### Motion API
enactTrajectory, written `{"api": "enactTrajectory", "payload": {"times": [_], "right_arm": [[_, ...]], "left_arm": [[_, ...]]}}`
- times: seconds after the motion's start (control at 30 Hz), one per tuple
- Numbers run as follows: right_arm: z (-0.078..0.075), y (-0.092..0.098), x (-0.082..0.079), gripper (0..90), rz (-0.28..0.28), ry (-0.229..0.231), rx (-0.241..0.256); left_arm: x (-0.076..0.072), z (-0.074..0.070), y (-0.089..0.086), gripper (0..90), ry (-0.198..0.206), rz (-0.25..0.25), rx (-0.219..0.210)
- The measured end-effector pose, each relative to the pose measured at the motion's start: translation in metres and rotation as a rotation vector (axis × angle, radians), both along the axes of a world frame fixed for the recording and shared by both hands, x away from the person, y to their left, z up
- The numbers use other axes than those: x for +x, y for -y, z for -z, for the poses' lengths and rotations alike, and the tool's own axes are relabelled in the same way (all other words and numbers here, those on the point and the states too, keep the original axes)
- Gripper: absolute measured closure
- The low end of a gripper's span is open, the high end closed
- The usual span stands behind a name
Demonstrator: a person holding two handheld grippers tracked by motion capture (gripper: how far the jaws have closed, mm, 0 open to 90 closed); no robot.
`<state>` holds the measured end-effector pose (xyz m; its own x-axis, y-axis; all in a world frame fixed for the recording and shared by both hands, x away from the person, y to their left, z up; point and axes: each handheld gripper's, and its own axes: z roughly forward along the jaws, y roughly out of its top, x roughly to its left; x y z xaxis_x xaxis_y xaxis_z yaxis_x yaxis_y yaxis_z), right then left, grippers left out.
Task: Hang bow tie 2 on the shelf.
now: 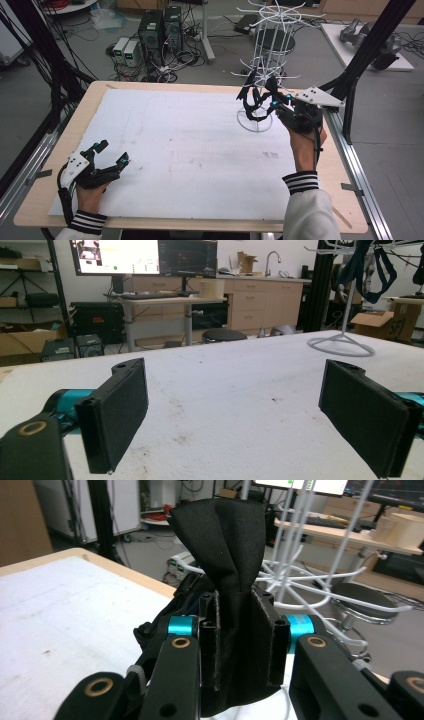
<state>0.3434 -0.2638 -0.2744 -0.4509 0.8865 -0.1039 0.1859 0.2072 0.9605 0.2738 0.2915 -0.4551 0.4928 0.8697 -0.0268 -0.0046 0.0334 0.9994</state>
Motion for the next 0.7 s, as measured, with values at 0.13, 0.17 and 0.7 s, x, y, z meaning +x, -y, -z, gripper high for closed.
{"api": "enactTrajectory", "payload": {"times": [0.13,0.17,0.7], "right_arm": [[0.0,0.003,0.005,75.1,0.013,-0.011,-0.002],[0.0,0.003,0.006,75.1,0.016,-0.014,0.003],[-0.003,-0.001,0.025,75.0,0.043,-0.012,-0.007]], "left_arm": [[0.0,0.0,0.0,12.8,0.002,-0.001,0.001],[0.0,0.0,0.0,12.8,0.001,0.0,0.001],[0.0,0.0,0.0,12.8,0.002,-0.001,0.0]]}}
